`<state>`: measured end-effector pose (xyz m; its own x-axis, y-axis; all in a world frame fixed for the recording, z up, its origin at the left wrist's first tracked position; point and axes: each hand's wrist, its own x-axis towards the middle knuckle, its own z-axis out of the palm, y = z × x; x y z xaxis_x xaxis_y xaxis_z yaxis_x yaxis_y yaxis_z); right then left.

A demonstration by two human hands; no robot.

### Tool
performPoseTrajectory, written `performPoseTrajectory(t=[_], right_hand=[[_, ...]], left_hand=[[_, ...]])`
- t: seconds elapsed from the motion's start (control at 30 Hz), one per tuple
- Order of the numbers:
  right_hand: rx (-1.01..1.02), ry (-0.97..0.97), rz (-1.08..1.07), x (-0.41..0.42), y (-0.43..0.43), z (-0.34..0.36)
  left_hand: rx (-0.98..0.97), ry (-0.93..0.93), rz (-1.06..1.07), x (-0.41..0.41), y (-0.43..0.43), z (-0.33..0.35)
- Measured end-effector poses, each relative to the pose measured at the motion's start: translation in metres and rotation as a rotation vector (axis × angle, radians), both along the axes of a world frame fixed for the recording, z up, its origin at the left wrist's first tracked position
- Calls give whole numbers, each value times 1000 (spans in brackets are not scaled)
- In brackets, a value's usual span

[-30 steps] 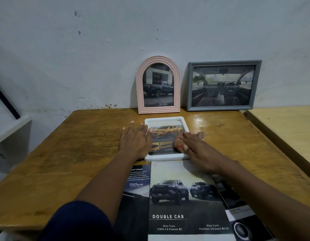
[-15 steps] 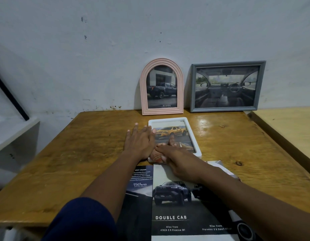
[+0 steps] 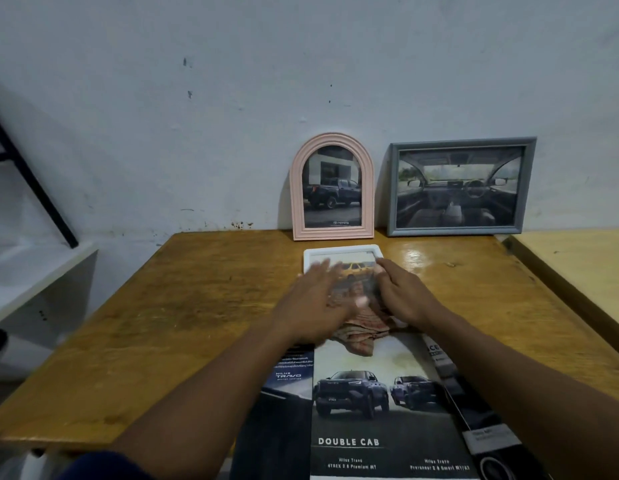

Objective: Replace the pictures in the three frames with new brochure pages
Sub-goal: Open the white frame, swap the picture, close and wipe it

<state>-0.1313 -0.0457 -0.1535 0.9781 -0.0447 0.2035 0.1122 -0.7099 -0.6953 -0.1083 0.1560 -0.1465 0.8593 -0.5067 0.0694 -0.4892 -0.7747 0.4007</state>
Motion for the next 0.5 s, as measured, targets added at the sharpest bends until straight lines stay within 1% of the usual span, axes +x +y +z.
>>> performPoseTrajectory(t=[0.1, 0.17, 0.3, 0.4, 0.5], right_hand=[[-46, 37, -2, 5, -3, -13], [-56, 53, -18, 7, -3, -13], [-204, 43, 7, 5, -6, -18], [-256, 88, 30, 4, -5, -16], [-306, 88, 40, 5, -4, -14]], left_hand=[[167, -68, -109, -16, 1, -6], [178, -107, -120, -17, 9, -4], [120, -141, -103, -15, 28, -10], [-26, -108, 36, -14, 43, -17], [-51, -32, 132, 0, 47, -19]])
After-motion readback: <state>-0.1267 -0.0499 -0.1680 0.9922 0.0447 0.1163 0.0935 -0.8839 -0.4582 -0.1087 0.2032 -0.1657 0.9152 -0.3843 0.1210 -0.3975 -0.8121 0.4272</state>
